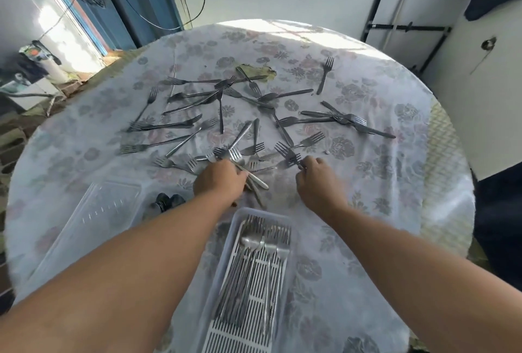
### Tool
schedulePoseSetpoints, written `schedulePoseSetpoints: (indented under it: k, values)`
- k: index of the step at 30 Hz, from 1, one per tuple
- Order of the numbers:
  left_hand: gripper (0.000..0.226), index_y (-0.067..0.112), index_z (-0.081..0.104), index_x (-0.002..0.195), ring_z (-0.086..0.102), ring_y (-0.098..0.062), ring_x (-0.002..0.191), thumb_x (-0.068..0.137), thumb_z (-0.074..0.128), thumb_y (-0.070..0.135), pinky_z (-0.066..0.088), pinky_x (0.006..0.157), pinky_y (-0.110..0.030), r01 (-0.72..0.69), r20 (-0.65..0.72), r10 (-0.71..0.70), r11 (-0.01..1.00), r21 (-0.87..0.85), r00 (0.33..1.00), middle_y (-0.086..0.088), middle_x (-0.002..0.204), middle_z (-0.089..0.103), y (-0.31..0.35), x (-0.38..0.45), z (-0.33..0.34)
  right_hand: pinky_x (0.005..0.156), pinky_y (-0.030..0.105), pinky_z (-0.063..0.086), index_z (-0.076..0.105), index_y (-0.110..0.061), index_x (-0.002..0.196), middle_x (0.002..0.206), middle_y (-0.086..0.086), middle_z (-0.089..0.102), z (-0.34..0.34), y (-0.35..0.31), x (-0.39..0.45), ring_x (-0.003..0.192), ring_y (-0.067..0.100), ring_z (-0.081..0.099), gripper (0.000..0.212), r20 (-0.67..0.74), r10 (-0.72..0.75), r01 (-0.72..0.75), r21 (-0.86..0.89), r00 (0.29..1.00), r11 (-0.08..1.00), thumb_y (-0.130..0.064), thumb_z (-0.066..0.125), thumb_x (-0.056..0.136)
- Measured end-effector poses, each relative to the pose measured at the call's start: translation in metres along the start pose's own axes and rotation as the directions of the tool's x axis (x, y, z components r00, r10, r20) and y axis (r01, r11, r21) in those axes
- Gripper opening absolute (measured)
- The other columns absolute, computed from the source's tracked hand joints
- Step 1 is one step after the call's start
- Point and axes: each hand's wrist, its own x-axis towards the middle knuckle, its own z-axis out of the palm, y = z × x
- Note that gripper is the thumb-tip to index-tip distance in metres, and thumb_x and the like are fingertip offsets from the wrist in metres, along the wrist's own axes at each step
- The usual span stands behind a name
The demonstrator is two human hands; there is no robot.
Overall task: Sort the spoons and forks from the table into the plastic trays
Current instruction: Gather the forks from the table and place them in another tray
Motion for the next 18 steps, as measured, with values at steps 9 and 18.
schedulePoseSetpoints:
  k: [9, 18]
  values:
    - [0.034, 0.013, 0.058, 0.076, 0.057, -0.022, 0.065, 0.097, 0.068, 0.038, 0.033, 0.048, -0.028, 0.192, 0.084, -0.179, 0.966, -0.176, 0.98, 0.0, 0.071, 0.058, 0.0, 0.025, 0.009, 0.073, 0.038, 0.043, 0.05, -0.016, 0.105, 0.086, -0.001, 0.059, 0.01, -0.032, 0.017, 0.076, 0.017, 0.055, 0.02, 0.089, 0.269, -0.282, 0.236, 0.959, 0.93, -0.03, 0.038, 0.102]
    - [0.029, 0.005, 0.061, 0.103, 0.062, -0.025, 0.078, 0.099, 0.06, 0.034, 0.041, 0.057, -0.031, 0.335, 0.218, -0.264, 0.84, -0.427, 0.94, -0.007, 0.097, 0.068, -0.001, 0.033, 0.012, 0.061, 0.04, 0.046, 0.049, -0.011, 0.098, 0.082, 0.005, 0.052, 0.036, -0.053, 0.026, 0.071, 0.023, 0.052, 0.023, 0.216, 0.556, -0.535, 0.672, 0.803, 0.512, -0.034, 0.054, 0.098]
